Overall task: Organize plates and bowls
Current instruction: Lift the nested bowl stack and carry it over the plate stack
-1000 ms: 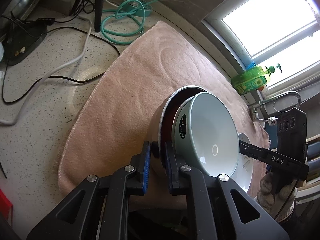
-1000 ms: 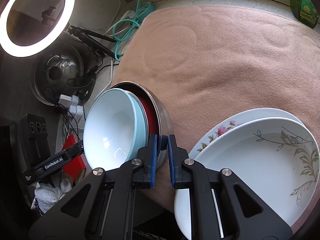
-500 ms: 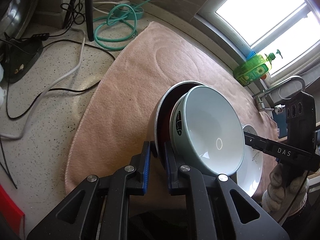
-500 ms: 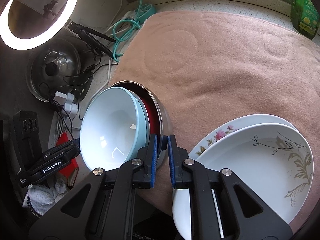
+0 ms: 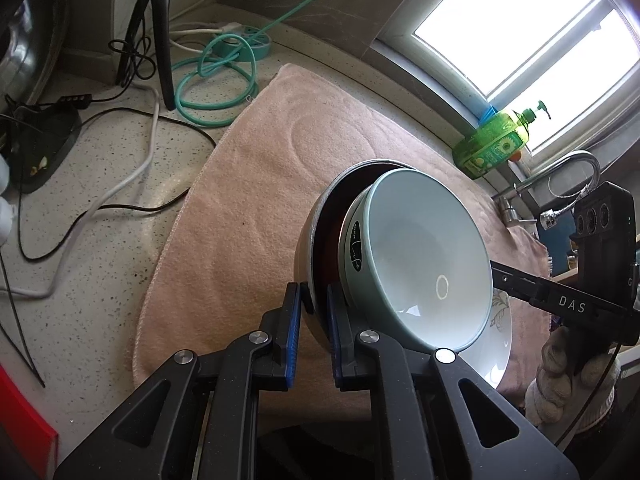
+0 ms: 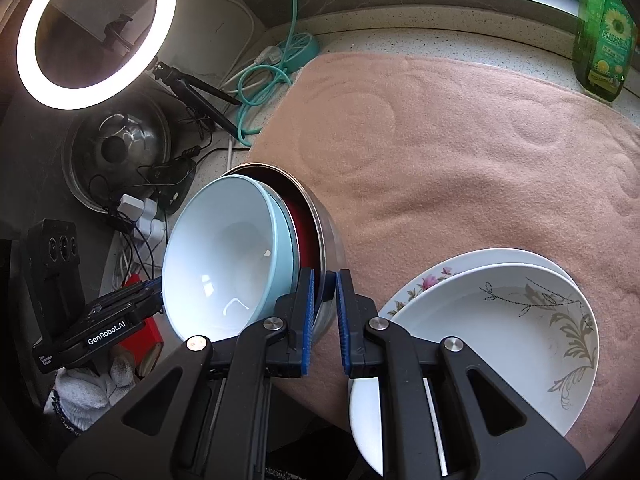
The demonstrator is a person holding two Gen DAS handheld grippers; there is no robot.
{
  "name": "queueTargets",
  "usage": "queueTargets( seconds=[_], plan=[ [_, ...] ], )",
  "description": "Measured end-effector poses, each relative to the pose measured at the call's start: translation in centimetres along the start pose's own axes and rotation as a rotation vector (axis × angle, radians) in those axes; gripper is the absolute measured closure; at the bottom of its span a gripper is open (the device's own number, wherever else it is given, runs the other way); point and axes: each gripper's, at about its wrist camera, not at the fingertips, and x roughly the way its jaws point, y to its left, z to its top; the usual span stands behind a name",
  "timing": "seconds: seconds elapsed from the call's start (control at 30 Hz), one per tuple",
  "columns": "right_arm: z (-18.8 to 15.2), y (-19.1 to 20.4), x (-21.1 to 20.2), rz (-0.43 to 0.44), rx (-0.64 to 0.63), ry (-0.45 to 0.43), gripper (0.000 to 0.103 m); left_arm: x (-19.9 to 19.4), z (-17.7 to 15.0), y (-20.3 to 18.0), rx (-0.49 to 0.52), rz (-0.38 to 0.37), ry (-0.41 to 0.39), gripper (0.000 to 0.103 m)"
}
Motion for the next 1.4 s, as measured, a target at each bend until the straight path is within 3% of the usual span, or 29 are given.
queueTargets(
  seconds=[0.83, 1.4],
  plan=[
    [-3.4, -4.7, -9.0, -0.063, 0.117, -0.143, 0.092, 0.3, 1.1, -8.2, 0.175, -0.103, 0.004, 0.093],
    [-7.6, -9.5, -12.1, -0.126, 0.248, -0.175, 0.092, 3.2, -0.4, -13.4, 0.285, -0.161, 0.092, 0.093]
  ],
)
